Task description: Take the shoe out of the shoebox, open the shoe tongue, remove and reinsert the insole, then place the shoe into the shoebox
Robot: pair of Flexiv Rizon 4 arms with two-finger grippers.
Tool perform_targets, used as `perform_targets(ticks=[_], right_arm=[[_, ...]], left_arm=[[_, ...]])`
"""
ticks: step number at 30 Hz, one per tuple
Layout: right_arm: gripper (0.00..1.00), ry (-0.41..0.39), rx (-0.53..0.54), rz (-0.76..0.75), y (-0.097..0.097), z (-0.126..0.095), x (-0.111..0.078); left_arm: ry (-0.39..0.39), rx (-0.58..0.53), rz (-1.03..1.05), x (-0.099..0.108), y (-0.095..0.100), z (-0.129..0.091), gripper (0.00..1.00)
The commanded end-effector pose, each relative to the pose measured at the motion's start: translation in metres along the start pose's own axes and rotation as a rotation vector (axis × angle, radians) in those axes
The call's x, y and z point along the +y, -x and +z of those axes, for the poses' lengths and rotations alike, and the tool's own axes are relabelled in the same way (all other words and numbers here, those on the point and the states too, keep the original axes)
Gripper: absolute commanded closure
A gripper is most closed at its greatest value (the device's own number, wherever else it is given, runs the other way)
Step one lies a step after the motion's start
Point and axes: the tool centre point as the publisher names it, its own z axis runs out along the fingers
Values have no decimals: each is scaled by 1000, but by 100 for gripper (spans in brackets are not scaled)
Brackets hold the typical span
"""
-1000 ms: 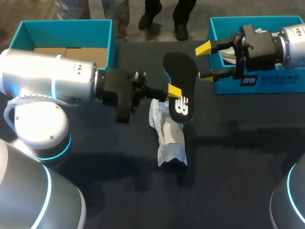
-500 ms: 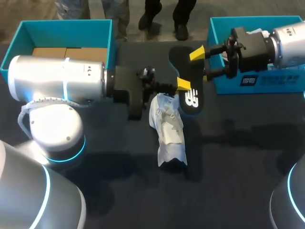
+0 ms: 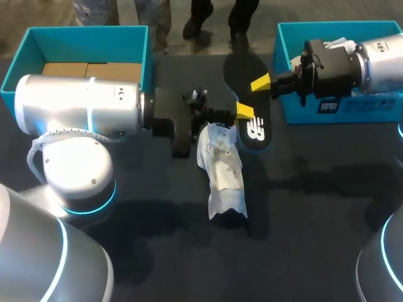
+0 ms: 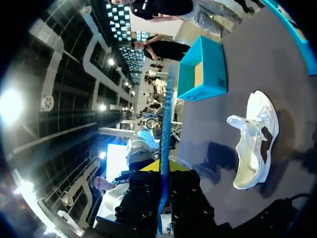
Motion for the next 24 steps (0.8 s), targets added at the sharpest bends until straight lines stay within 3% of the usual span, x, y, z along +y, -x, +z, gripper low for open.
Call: perform_targets(ticks=[1,7,15,24], right_arm=[[100,2,4,-1,3,1,-1],[100,7,-1,4,11,-1,4],[100,10,-45,37,26,-8,10],[100,-1,-69,77,46,-5,8]], left_arm=[[5,14,-18,0,1,1,0],[-34,64,-85,-4,2,-6,0],[-79,197,-154,-7,4,-35,0],[-139,439,-234,0,15,-61,0]])
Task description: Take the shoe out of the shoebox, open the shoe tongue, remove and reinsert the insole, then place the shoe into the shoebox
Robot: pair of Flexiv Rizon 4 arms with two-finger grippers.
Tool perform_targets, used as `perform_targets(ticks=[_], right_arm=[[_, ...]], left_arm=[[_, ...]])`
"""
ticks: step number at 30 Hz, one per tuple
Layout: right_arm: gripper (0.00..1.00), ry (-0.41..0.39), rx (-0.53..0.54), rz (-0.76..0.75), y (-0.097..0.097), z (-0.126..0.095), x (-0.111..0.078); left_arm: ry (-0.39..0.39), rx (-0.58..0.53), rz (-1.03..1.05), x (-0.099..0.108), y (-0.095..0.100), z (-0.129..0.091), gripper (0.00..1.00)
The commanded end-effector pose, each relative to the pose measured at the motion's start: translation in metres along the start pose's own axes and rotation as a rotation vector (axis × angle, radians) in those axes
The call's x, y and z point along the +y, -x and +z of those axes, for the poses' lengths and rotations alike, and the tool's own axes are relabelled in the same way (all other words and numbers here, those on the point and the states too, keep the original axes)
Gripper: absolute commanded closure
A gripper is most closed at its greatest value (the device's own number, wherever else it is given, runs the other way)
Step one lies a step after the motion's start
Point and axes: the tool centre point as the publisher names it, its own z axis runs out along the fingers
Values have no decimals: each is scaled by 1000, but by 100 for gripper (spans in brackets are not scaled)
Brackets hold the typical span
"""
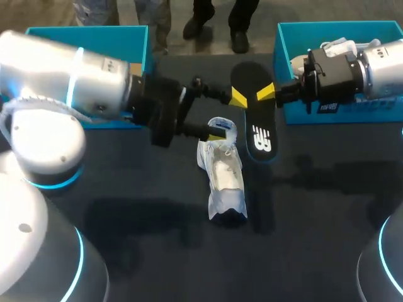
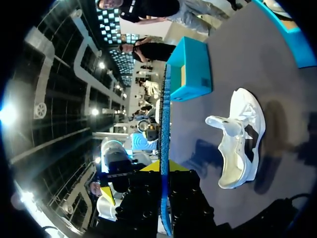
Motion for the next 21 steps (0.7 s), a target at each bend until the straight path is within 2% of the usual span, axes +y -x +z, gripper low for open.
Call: perform_targets(ticks=[1,11,15,21], right_arm=[[100,-7,3,11,8,6,1],[100,-13,12,22,14,15,-3],[100,-14,13,22,15,16,-4],[100,-14,14,22,17,17,-5]], left_arm=[[-34,247,-31,4,15,-31,0],[-85,513,-79,24,40,-38,0],[-81,575,-65,31,43,-39,0],[-95,740,-92,39,48,-40,0]])
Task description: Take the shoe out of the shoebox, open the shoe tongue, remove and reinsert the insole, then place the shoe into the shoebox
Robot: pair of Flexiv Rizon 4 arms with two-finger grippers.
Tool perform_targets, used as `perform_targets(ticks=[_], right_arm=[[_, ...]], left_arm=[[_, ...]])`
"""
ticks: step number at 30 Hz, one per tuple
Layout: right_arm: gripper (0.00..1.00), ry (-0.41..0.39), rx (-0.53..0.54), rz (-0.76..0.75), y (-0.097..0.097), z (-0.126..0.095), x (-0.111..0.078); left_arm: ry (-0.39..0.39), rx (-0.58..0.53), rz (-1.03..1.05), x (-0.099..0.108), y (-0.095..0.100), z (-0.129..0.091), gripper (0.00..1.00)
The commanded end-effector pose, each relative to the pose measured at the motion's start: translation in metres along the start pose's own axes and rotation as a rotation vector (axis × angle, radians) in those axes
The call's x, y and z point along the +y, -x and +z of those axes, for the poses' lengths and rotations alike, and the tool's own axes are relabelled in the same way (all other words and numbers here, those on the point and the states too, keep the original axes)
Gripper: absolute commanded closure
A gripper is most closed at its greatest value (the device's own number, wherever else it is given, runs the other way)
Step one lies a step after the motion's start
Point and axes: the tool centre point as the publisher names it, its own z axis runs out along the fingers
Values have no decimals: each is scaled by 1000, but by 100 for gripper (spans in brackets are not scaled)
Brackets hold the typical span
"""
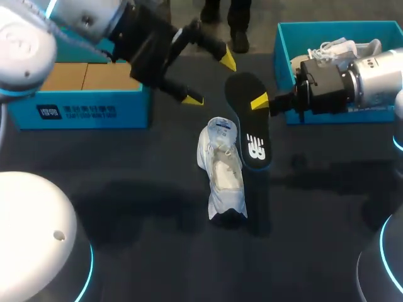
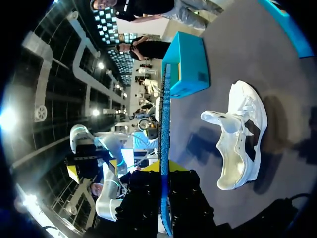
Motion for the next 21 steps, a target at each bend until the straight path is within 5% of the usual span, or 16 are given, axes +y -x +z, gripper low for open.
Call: perform_targets(ticks=[1,21], right_arm=[[100,0,1,2,2,3,-1],[100,-9,8,-1,7,8,1]], left_arm=[[-19,446,-17,9,12,0,0],[-61,798,-13,26,51,8,0]])
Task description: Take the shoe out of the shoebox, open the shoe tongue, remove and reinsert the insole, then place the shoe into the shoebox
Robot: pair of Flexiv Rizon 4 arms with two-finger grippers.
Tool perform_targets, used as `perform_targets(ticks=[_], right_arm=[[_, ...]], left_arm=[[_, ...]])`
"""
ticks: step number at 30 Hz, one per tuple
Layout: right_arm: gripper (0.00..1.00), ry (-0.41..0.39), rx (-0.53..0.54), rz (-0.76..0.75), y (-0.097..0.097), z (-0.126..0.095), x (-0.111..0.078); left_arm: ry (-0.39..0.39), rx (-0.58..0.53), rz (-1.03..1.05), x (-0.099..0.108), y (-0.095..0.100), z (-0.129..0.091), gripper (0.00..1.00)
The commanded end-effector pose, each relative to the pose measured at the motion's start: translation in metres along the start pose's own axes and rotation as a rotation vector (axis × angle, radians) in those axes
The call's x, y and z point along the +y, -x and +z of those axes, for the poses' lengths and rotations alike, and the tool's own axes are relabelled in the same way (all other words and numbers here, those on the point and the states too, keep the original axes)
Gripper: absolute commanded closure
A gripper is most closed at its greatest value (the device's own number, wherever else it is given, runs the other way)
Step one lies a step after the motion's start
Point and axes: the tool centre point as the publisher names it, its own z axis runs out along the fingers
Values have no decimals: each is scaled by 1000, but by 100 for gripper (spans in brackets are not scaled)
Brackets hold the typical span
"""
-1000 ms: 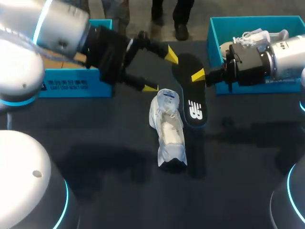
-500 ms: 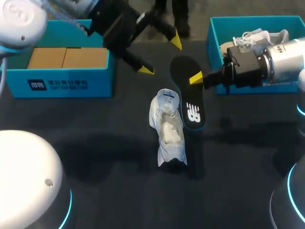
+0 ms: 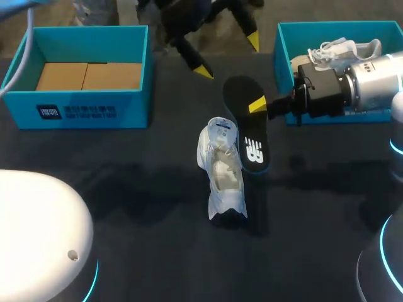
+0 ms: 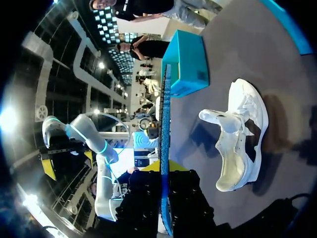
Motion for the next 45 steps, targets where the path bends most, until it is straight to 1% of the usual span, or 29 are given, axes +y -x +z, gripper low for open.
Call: perform_targets(ticks=[1,4,6,11,17,18,20,30,45], right_arm=[[100,-2,0,-2,1,2,2],[100,-1,-1,-5,1,3,3],[100,0,-1,-6,1,2,3],[100,6,0,-7,2,1,3],[100,10,3,-10,2,-1,3],[100,10,3,-11,2,-1,3],[100,9,4,-12,2,-1,3],[100,1,11,-16,2,0,3],[100,3,19,-18,1,1,2]], left_arm=[[-25,518,-14,7,11,2,0],[-27,552,-14,7,15,2,0],[-42,586,-25,7,17,3,0],[-46,647,-40,7,17,5,0],[-25,657,-31,10,15,8,0],[-8,653,-25,10,14,8,0],[-9,654,-32,12,14,9,0],[43,622,-31,19,18,15,0],[71,566,-22,24,22,20,0]])
